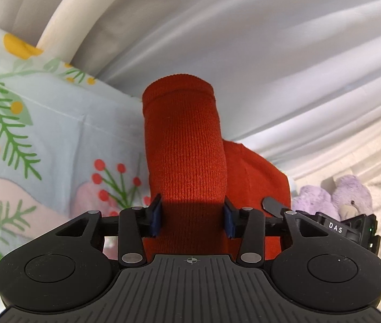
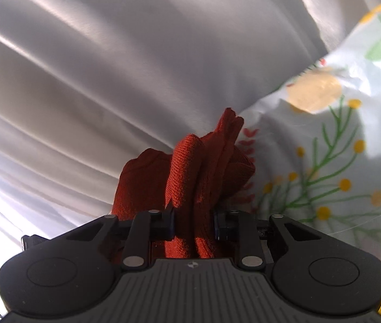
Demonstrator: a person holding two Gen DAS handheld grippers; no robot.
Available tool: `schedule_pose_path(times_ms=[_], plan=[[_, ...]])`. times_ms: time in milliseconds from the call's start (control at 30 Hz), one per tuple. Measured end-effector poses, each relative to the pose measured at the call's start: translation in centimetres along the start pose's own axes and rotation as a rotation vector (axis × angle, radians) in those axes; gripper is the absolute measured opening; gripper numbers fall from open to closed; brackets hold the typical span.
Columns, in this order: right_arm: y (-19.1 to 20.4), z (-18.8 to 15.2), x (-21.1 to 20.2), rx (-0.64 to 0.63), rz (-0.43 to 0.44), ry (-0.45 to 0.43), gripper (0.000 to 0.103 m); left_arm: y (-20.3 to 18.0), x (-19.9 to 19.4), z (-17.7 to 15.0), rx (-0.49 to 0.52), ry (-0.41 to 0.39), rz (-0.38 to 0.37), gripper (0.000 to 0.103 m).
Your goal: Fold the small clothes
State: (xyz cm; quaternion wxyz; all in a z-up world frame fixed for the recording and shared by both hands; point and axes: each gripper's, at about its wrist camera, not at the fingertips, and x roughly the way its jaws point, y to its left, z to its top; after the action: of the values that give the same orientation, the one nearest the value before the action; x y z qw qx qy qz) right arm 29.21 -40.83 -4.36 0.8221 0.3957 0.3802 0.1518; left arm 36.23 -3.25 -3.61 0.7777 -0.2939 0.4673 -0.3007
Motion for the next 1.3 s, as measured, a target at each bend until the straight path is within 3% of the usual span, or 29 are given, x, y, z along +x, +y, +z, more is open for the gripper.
schedule_pose_path(times_ms=[267,533,733,800,867,933,1000,1067,1133,1200,1300], plan=[[5.2,-1.2,-1.4,-0.047,0.052,0.015,0.022,-1.6,-4.9,-1.6,-0.001,-0.027,0.018,0.047],[10.0,-5.0,-1.5,-0.082,0.106,0.094,0.022,-0.9,-12.1,-4.6,-0.032,-0.086,0.05,0.047],[10.7,-8.0,-0.3,0.023,0.168,0.193,0.022,0.7,-14.8,-6.4,-0.078,-0.089,0.16,0.048],[9.8,-9.0,0.7,0.087,0.145,0.224,0.023,2.1,-14.3,-6.8,-0.135,-0.083,0.214,0.05],[9.0,-9.8,1.6,0.102,0.07,0.235,0.025,3.1,-14.3,-7.3,-0.157,-0.102,0.296,0.05],[8.6,-10.3,1.5,0.047,-0.075,0.185,0.03,3.4,-15.1,-7.5,-0.151,-0.157,0.348,0.051],[9.0,-10.6,0.6,-0.056,-0.222,0.08,0.03,3.4,-15.8,-7.4,-0.156,-0.204,0.327,0.056],[10.1,-10.9,0.2,-0.133,-0.228,0.024,0.03,2.8,-15.4,-6.8,-0.141,-0.216,0.336,0.062],[12.2,-11.5,1.5,-0.193,-0.177,0.057,0.03,1.5,-14.1,-6.2,-0.066,-0.234,0.393,0.074],[14.9,-12.8,3.8,-0.313,-0.166,0.081,0.03,0.5,-12.3,-5.7,0.022,-0.262,0.468,0.079],[17.0,-13.7,8.5,-0.424,-0.272,0.108,0.029,0.0,-8.7,-4.9,0.107,-0.247,0.584,0.079]])
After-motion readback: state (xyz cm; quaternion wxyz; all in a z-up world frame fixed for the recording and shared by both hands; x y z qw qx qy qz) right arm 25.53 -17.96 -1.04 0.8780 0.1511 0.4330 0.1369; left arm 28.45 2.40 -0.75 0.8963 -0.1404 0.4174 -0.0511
